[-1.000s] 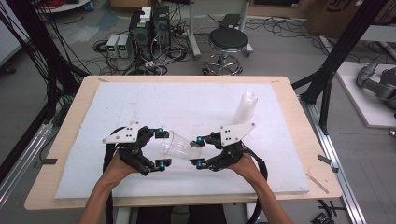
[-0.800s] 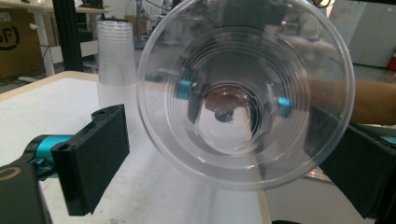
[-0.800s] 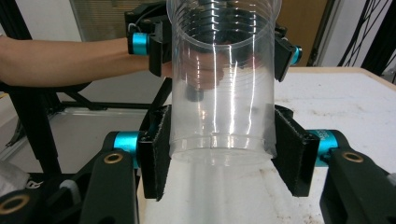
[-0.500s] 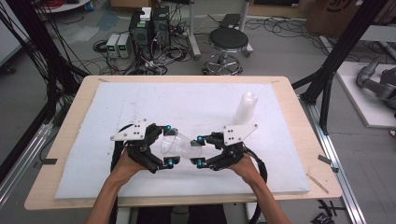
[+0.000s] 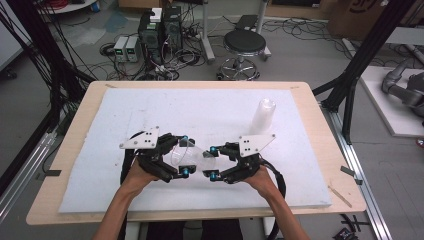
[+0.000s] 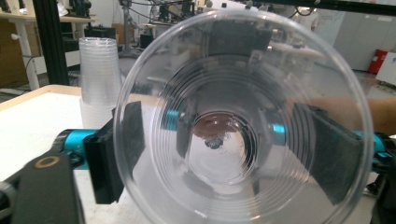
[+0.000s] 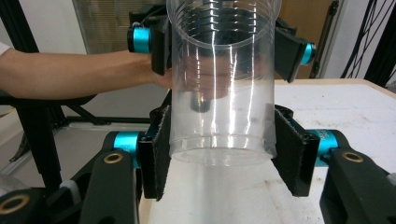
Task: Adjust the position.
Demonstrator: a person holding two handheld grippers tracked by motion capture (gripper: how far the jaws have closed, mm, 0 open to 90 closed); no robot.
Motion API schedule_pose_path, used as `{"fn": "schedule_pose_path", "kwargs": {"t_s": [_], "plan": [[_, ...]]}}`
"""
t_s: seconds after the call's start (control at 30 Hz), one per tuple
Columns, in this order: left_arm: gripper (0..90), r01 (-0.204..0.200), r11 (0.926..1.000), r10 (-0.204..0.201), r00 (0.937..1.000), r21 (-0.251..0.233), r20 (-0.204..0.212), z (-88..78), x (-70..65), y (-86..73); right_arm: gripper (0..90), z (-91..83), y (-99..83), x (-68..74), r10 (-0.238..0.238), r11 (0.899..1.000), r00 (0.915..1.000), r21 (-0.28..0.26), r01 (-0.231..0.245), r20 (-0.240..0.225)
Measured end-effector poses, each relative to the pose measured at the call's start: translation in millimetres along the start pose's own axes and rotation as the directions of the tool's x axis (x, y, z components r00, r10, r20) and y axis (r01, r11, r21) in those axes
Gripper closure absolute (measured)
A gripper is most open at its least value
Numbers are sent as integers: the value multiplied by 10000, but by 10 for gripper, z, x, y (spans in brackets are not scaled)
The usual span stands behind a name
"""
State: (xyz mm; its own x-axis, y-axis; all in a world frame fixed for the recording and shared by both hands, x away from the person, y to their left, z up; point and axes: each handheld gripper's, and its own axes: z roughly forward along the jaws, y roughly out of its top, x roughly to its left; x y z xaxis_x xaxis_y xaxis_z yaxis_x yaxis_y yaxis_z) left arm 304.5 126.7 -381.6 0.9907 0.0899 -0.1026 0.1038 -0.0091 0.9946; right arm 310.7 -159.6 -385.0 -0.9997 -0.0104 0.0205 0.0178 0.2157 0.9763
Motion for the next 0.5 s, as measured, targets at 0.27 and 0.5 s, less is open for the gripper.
{"fn": "schedule_pose_path", "kwargs": {"t_s": [0.27,0.5], "plan": [[298,-120,9999,120,9998,-24,129,-3,-1,0,442,5,-12,-6,-53,10000,10000,51,53,44],[316,-168,9999,168,9998,22,129,-5,-7,2,431,13,-11,-3,-126,9998,9999,131,126,35]]}}
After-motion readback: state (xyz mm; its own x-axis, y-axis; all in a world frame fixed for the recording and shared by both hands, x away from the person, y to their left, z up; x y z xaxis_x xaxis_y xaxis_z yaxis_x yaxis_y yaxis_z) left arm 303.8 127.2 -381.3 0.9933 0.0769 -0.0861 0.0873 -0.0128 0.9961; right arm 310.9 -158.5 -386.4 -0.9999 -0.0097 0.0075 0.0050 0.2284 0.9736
